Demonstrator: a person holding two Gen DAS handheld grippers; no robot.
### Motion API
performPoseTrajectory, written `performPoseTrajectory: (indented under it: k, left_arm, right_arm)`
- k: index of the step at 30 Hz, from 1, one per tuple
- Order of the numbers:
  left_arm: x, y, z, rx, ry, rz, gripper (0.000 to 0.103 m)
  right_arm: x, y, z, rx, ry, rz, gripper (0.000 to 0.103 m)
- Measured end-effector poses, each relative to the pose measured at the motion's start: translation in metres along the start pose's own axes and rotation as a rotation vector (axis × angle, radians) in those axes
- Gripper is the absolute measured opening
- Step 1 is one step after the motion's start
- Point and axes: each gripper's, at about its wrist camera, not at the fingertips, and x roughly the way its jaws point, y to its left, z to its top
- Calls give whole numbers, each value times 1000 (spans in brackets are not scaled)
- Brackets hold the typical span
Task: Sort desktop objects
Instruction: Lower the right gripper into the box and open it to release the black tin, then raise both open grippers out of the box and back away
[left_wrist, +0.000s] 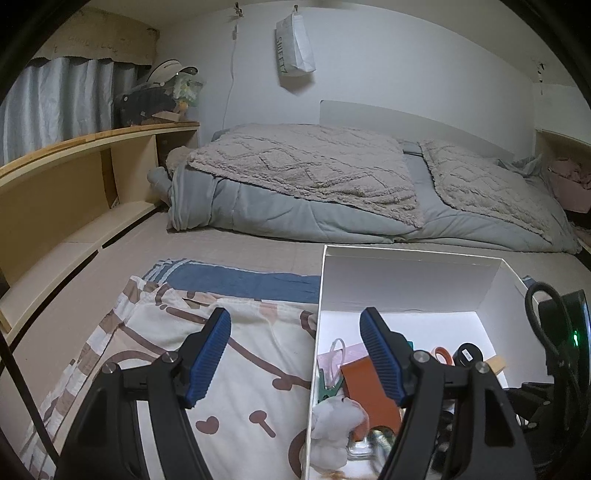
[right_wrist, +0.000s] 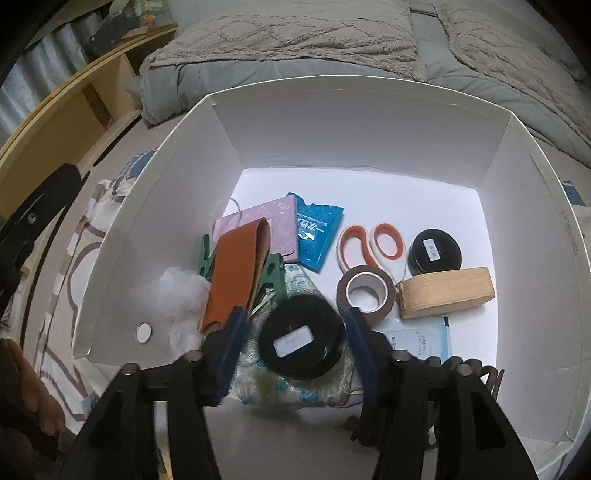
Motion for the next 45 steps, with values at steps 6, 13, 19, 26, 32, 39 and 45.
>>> performPoseTrajectory:
  k: [6,13,19,26,32,39,45]
  left_arm:
    - [-4,-2,1,-10,-2,-4,72]
    - [-8,-1,0,-16,1,2,73]
    - [-15,4,2,-36,2,6,73]
    - [-22,1,3,-36,0,20,84]
    - [-28,-4,3,-31,10,7,100]
    - [-34,-7,3,-13,34,13,102]
    - [-40,-9,4,-7,44,7,103]
  right_arm:
    - [-3,8,-3,-51,-9,-25,71]
    - [-10,6,-2,-45,-43,-4,71]
    - [-21,0,-1,-17,-103,-10,72]
    - [-40,-16,-1,26,-159,-33,77]
    - [-54,-29,-2,57,-192,-51,90]
    - [-64,-40,-5,83,-211,-85,103]
    - [-83,-45,-8,81,-263,-105,103]
